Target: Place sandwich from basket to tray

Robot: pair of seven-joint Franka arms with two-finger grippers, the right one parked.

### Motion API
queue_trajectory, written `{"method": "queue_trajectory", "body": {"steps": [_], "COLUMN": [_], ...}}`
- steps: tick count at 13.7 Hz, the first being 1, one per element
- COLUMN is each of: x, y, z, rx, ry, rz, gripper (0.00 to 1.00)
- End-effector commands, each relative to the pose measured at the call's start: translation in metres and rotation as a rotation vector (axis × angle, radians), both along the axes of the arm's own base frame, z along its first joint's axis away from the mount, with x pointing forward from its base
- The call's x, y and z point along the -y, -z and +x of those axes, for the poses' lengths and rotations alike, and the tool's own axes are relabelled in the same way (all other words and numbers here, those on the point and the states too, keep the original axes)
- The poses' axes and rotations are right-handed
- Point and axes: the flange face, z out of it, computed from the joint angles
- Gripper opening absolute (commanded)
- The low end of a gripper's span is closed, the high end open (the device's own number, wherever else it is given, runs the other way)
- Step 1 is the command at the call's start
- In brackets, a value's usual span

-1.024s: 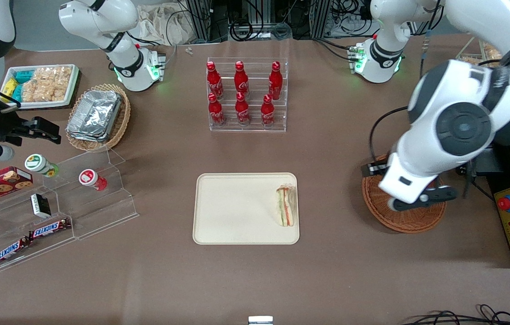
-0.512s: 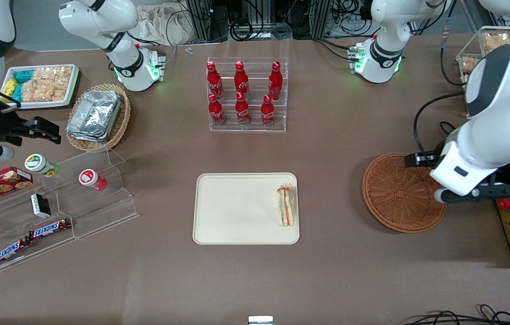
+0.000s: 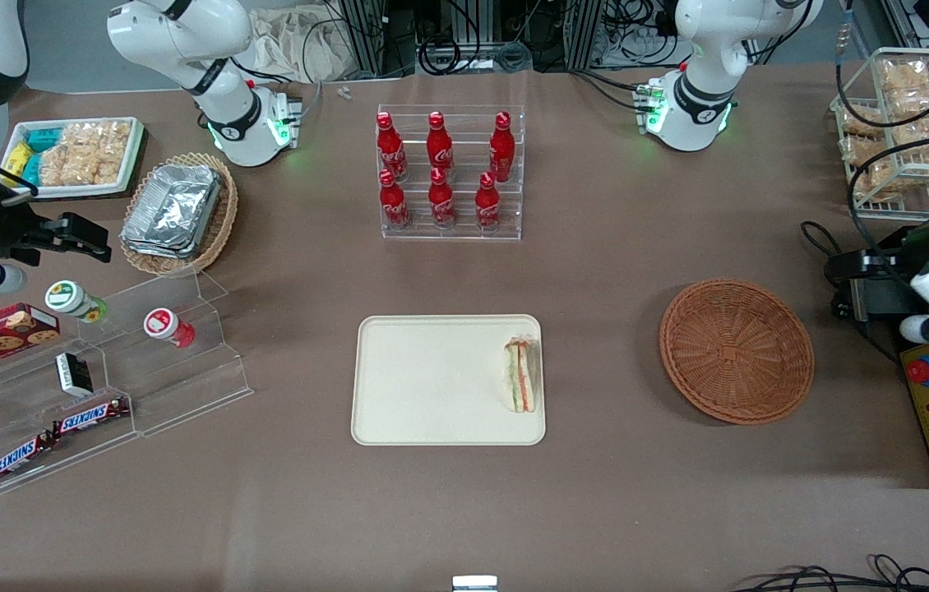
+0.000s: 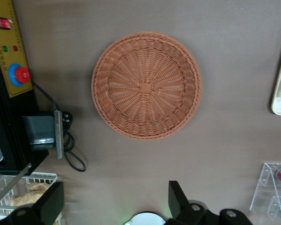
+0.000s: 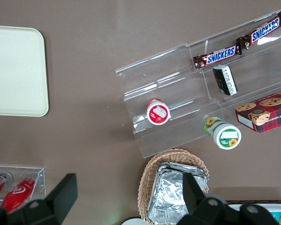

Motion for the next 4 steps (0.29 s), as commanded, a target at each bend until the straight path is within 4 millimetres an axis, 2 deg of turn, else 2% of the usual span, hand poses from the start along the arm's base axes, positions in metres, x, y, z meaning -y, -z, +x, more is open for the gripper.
{"method": "queue_trajectory", "body": {"steps": [1,4], "x": [0.0065,0.0026], "y": [0.0111,0.0124], "z": [-0.0057,-0.0048], "rx": [0.012,0.014], "ry": [0.016,0.010], "rz": [0.002,0.001], "gripper": [1.00,1.00]}}
